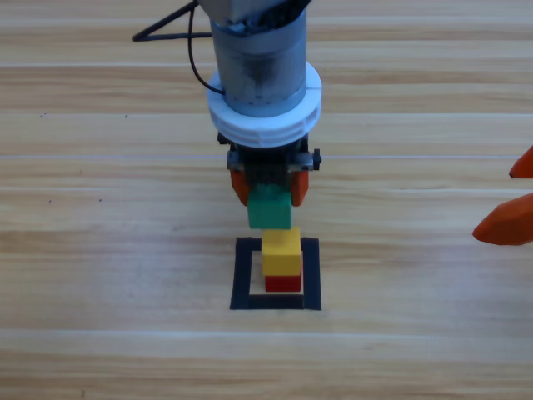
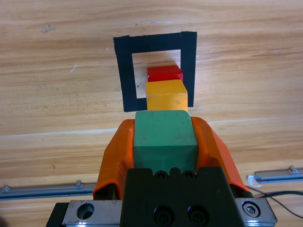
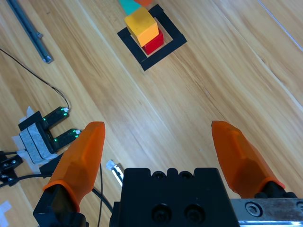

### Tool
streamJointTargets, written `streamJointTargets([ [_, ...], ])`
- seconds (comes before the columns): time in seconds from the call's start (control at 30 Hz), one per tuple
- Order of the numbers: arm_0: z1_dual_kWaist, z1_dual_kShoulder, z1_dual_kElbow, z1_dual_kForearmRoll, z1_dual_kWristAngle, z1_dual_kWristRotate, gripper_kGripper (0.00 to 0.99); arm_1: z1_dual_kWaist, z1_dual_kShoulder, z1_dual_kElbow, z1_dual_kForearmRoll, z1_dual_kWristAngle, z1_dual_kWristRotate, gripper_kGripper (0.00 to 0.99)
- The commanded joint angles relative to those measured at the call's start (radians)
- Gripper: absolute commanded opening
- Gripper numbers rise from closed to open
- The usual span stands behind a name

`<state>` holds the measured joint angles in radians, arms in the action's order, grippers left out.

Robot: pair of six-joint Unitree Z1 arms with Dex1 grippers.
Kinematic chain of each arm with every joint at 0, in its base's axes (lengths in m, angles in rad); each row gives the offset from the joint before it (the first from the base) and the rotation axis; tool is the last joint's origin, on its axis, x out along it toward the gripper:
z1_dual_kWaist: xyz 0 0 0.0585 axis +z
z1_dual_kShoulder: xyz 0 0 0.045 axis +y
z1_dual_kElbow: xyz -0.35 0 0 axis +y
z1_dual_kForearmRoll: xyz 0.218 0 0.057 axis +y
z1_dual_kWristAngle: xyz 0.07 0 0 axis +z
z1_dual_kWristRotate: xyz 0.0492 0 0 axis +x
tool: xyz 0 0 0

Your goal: Stack the blocks in the rectangular block: red at the bottom, yellow in the middle, green on top

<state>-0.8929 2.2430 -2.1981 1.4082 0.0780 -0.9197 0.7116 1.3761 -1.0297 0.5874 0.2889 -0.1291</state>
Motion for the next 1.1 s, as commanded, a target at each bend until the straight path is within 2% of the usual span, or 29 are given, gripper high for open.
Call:
streamJointTargets([
  [0.03,-0.023,0.081,-0.011,0.005,0.014,-0.038,0.083,0.003,0.006,0.031,-0.038,0.035,-0.004,0.988],
  [0.2,-0.023,0.104,-0.022,0.005,0.019,-0.038,0.083,0.037,0.038,0.014,-0.046,0.035,-0.001,0.985],
  [0.33,-0.021,0.116,-0.031,0.005,0.020,-0.034,0.083,0.043,0.038,0.010,-0.051,0.035,0.002,0.985],
  [1.1,-0.021,0.150,-0.077,0.005,0.020,-0.007,0.084,0.052,0.031,0.007,-0.063,0.036,0.002,0.985],
])
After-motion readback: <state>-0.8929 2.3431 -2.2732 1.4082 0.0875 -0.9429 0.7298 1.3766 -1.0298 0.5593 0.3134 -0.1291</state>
